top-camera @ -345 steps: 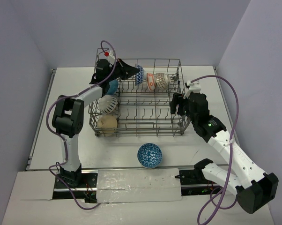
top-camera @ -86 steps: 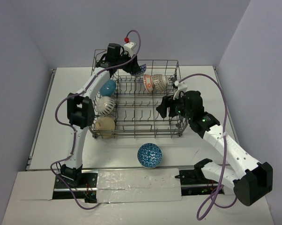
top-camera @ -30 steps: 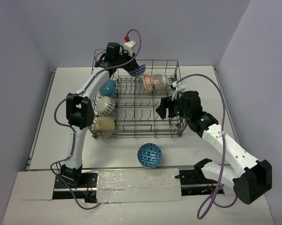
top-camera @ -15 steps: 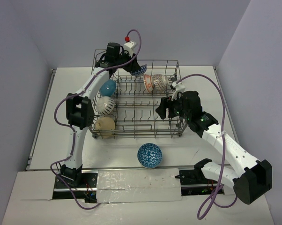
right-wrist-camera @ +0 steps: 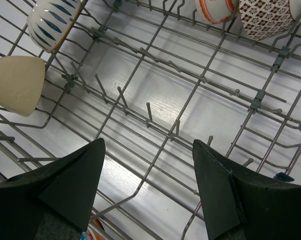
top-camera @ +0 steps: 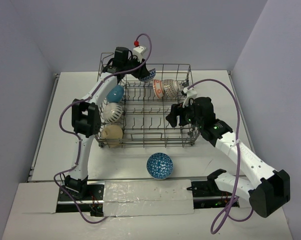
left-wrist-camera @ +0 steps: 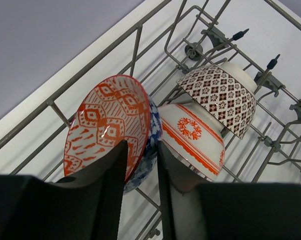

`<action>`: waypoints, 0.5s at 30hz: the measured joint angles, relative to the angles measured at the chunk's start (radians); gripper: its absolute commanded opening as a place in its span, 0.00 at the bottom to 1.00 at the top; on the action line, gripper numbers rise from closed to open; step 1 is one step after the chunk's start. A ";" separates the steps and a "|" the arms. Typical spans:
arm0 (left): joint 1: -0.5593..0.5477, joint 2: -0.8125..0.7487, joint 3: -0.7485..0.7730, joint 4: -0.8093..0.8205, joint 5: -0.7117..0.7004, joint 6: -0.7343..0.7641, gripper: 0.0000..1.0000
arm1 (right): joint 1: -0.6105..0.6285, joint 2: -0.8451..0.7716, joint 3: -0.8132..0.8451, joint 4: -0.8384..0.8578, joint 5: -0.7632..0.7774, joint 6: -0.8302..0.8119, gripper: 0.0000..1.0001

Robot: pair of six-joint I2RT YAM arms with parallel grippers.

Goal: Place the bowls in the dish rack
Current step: Pick up the bowl from the dish rack.

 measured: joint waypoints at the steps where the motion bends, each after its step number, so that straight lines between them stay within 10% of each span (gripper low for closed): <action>1: 0.000 0.000 0.000 0.000 0.000 0.000 0.28 | 0.000 0.000 0.000 0.000 0.000 0.000 0.78; 15: -0.007 0.000 0.000 0.018 0.033 0.000 0.00 | 0.000 0.014 0.000 -0.001 0.000 -0.002 0.78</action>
